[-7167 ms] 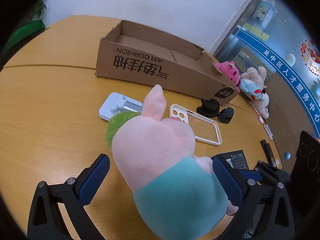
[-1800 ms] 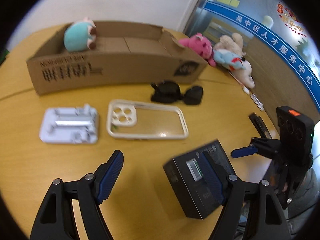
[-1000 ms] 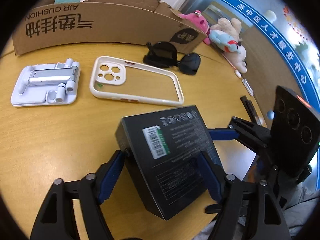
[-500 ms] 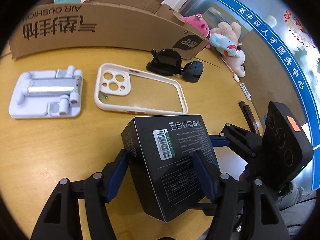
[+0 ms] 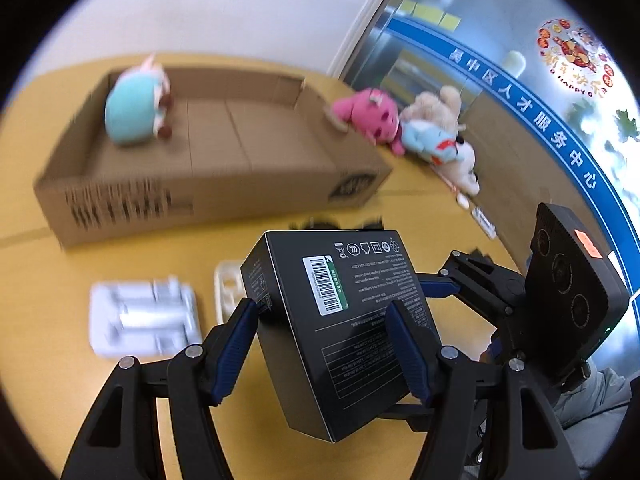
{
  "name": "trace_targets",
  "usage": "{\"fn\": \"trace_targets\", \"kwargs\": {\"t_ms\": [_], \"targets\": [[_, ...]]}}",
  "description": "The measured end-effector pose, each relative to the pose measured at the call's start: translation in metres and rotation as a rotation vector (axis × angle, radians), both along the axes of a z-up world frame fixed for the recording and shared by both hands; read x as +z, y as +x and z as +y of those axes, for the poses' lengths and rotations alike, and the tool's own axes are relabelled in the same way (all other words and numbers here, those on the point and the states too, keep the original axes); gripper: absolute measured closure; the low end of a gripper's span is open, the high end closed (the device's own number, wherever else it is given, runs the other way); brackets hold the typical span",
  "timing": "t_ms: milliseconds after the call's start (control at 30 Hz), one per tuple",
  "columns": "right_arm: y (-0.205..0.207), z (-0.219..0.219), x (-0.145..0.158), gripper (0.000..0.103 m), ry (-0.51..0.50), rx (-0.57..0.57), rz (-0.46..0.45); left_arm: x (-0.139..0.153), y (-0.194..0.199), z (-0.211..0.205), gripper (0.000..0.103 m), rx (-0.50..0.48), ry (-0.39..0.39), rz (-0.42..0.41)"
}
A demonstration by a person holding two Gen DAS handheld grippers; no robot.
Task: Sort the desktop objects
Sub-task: 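Lift the black box with the left gripper and carry it over the cardboard box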
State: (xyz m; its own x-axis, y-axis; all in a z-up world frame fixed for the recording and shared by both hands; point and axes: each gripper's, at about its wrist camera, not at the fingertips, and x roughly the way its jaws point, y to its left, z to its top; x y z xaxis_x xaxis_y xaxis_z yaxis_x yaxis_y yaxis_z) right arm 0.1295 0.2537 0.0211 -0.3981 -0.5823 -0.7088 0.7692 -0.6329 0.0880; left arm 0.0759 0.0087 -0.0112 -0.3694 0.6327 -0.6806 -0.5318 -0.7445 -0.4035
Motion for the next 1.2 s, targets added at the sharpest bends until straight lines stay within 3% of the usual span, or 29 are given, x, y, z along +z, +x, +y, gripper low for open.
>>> {"fn": "trace_targets", "kwargs": {"t_ms": [367, 633, 800, 1033, 1200], "targets": [[-0.078, -0.016, 0.103, 0.012, 0.003, 0.005, 0.217, 0.097, -0.072, -0.004, 0.037, 0.032, 0.05, 0.221], [-0.154, -0.027, 0.177, 0.012, -0.024, 0.015, 0.317, 0.162, -0.136, -0.007, 0.037, 0.072, 0.092, 0.343], [-0.197, -0.035, 0.201, 0.012, -0.026, 0.017, 0.351, 0.186, -0.178, -0.007, 0.037, 0.093, 0.089, 0.387], [-0.27, -0.037, 0.199, 0.012, -0.018, 0.029, 0.32, 0.175, -0.244, 0.004, 0.037, 0.109, 0.085, 0.339], [-0.332, -0.037, 0.154, 0.012, -0.008, 0.035, 0.216, 0.129, -0.298, 0.017, 0.037, 0.132, 0.064, 0.22]]}}
